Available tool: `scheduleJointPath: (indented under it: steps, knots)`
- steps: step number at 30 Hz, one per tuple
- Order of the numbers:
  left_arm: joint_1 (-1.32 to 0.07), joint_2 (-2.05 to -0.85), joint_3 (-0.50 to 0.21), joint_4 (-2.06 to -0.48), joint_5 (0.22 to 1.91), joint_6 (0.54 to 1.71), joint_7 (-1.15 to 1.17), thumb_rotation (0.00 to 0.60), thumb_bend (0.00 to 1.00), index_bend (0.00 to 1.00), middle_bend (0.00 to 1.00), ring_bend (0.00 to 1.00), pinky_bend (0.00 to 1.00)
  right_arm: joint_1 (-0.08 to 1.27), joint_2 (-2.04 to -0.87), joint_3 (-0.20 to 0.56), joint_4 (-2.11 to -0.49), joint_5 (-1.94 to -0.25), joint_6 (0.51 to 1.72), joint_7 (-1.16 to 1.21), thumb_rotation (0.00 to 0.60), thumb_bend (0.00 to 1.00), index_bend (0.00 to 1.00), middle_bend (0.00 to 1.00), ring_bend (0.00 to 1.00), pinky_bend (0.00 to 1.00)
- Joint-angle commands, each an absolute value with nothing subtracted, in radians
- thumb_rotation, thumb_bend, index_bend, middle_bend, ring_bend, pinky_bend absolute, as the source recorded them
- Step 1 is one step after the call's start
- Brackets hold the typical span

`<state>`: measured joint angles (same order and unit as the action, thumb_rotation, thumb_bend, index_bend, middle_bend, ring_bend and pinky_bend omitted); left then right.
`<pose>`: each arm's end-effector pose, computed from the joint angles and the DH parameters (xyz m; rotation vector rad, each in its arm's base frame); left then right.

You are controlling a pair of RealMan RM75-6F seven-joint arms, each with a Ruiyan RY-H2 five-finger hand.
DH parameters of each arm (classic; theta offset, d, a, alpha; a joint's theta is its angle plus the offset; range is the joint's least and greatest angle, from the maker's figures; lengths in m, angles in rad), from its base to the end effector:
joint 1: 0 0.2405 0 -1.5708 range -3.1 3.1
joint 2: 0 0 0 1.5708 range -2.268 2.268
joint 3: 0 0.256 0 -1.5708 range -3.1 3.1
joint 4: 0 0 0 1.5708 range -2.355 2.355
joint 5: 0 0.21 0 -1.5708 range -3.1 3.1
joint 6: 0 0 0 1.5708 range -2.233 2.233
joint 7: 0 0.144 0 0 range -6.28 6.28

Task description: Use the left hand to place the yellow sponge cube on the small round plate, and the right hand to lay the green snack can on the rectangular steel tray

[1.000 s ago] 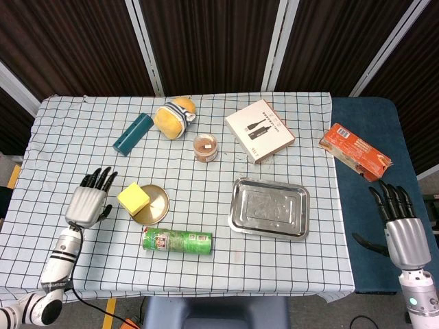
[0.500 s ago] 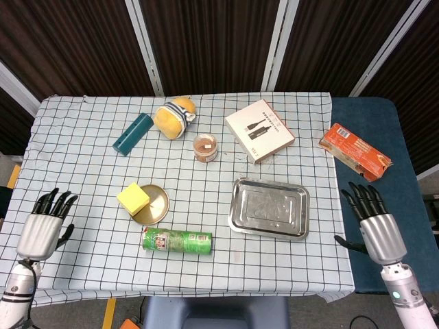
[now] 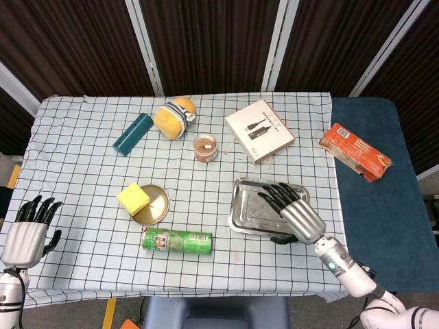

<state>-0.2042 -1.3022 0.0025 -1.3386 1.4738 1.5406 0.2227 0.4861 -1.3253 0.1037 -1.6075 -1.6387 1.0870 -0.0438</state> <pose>-0.3256 0.2132 0.1268 -1.4925 -0.5837 -0.7485 -0.1872 -0.2744 0.0442 1.9644 -0.8585 1.1141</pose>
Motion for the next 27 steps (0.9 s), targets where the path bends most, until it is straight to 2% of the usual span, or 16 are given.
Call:
scheduleJointPath:
  steps: [1, 7, 12, 21, 27]
  knots:
    - [-0.205, -1.303, -0.001, -1.337, 1.475, 1.529, 0.227, 0.600, 0.37, 0.19, 0.15, 0.10, 0.19, 0.557, -1.366, 0.141, -1.651, -1.558, 0.976, -0.059, 0.600, 0.05, 0.16, 0.14, 0.14, 0.13]
    - [-0.207, -1.309, -0.007, -1.330, 1.478, 1.505, 0.237, 0.600, 0.37, 0.19, 0.15, 0.09, 0.19, 0.664, -1.453, 0.179, -1.650, -1.431, 0.824, -0.105, 0.600, 0.05, 0.19, 0.15, 0.15, 0.13]
    - [-0.204, -1.307, -0.014, -1.332, 1.477, 1.495, 0.235, 0.600, 0.37, 0.20, 0.15, 0.10, 0.19, 0.739, -1.528, 0.200, -1.643, -1.334, 0.749, -0.168, 0.600, 0.05, 0.19, 0.16, 0.15, 0.13]
    - [-0.203, -1.303, -0.018, -1.339, 1.476, 1.469, 0.226, 0.600, 0.37, 0.20, 0.15, 0.09, 0.19, 0.838, -1.671, 0.210, -1.577, -1.178, 0.699, -0.266, 0.600, 0.05, 0.21, 0.18, 0.16, 0.14]
    - [-0.200, -1.297, -0.021, -1.346, 1.477, 1.460, 0.217, 0.600, 0.37, 0.20, 0.15, 0.09, 0.19, 0.892, -1.765, 0.212, -1.500, -1.097, 0.701, -0.317, 0.600, 0.05, 0.24, 0.20, 0.19, 0.19]
